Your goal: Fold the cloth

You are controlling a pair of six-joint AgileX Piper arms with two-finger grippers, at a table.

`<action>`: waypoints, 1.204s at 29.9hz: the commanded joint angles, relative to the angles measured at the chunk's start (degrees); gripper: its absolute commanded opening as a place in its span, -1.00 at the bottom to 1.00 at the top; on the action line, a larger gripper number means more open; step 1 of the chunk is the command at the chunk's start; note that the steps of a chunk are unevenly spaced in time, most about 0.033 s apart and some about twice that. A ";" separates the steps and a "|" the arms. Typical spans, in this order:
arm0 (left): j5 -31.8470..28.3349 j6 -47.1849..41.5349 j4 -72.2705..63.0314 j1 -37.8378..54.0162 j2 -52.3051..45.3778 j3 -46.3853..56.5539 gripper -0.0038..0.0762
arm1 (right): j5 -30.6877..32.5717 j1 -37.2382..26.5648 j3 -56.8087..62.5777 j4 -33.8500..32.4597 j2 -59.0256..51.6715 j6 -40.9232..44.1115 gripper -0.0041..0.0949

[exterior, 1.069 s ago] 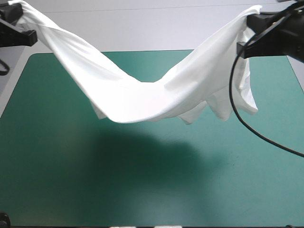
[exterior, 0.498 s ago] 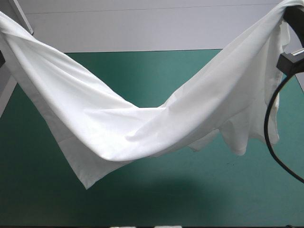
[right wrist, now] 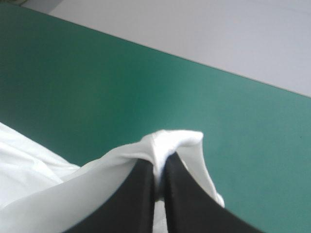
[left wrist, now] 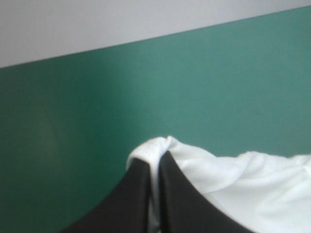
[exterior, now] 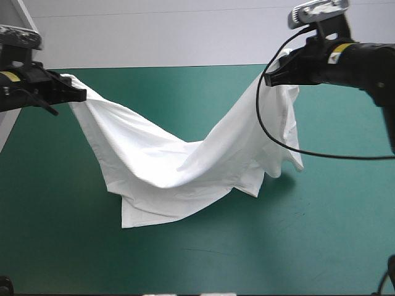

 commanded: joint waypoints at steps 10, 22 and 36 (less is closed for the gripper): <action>-32.98 0.20 -0.60 -0.23 16.25 12.25 -0.86 | -32.75 -0.04 2.23 -0.33 23.10 -3.19 -0.95; -50.41 0.33 -0.88 -0.23 30.45 12.25 -0.85 | -47.94 -0.04 2.23 0.07 34.77 -3.32 -0.80; -45.59 0.53 0.02 -0.23 31.45 5.90 0.83 | -37.02 -0.77 0.78 -5.47 28.68 -3.84 0.51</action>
